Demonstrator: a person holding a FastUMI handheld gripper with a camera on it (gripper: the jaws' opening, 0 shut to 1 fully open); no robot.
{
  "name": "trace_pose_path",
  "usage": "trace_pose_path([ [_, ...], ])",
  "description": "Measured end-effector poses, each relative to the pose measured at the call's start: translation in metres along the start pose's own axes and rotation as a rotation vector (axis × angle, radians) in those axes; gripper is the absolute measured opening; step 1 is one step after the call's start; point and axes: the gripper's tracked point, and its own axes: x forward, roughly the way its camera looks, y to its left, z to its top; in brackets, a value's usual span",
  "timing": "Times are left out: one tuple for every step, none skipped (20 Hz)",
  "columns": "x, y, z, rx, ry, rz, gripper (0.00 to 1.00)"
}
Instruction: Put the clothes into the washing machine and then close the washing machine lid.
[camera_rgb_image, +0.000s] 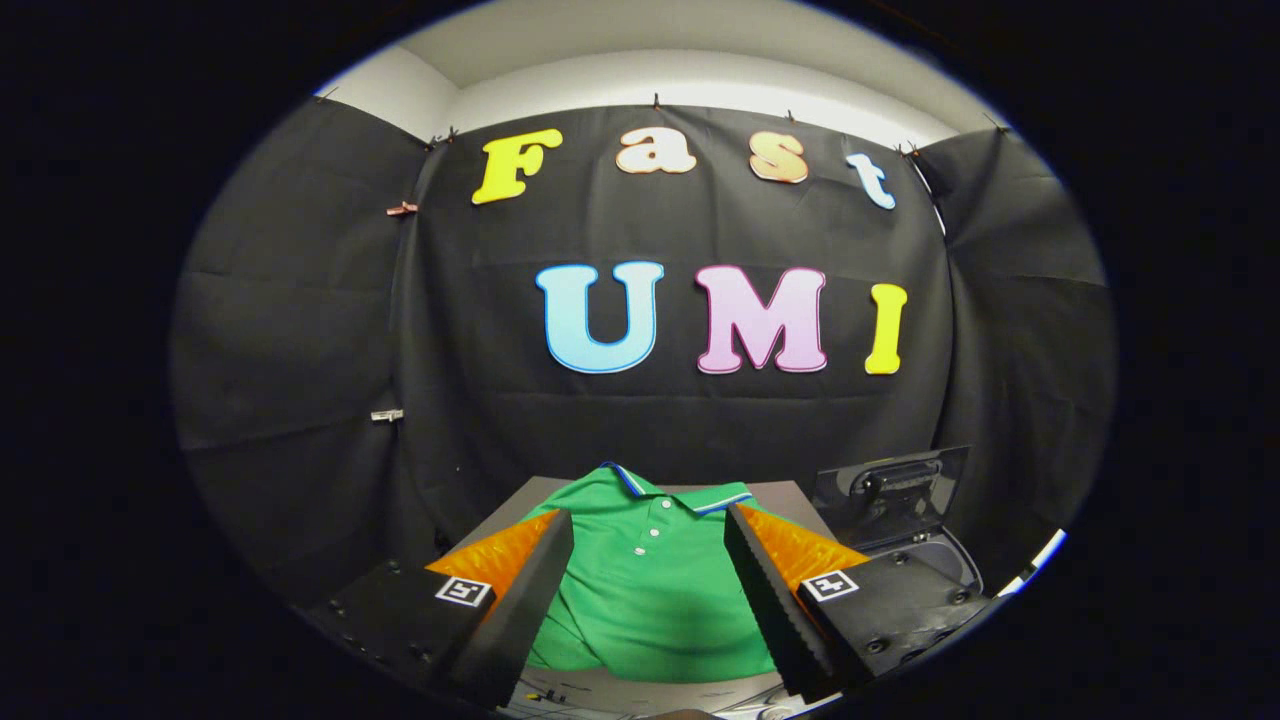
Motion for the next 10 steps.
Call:
trace_pose_path([
  [0.007, -0.002, -0.001, 0.006, 0.028, -0.008, 0.97],
  [0.013, -0.003, -0.005, 0.006, 0.064, -0.015, 0.96],
  [0.021, -0.004, -0.01, 0.008, 0.102, -0.022, 0.97],
  [0.029, -0.004, -0.015, 0.018, 0.139, -0.026, 0.97],
  [0.037, -0.001, -0.02, 0.026, 0.177, -0.018, 0.97],
  [0.043, 0.007, -0.03, 0.027, 0.227, 0.004, 0.96],
  [0.049, 0.014, -0.044, 0.006, 0.298, 0.025, 0.96],
  [0.053, 0.011, -0.055, -0.03, 0.355, 0.01, 0.96],
  [0.056, 0.008, -0.066, -0.044, 0.404, 0.004, 0.97],
  [0.063, 0.004, -0.073, -0.043, 0.439, -0.006, 0.96],
])
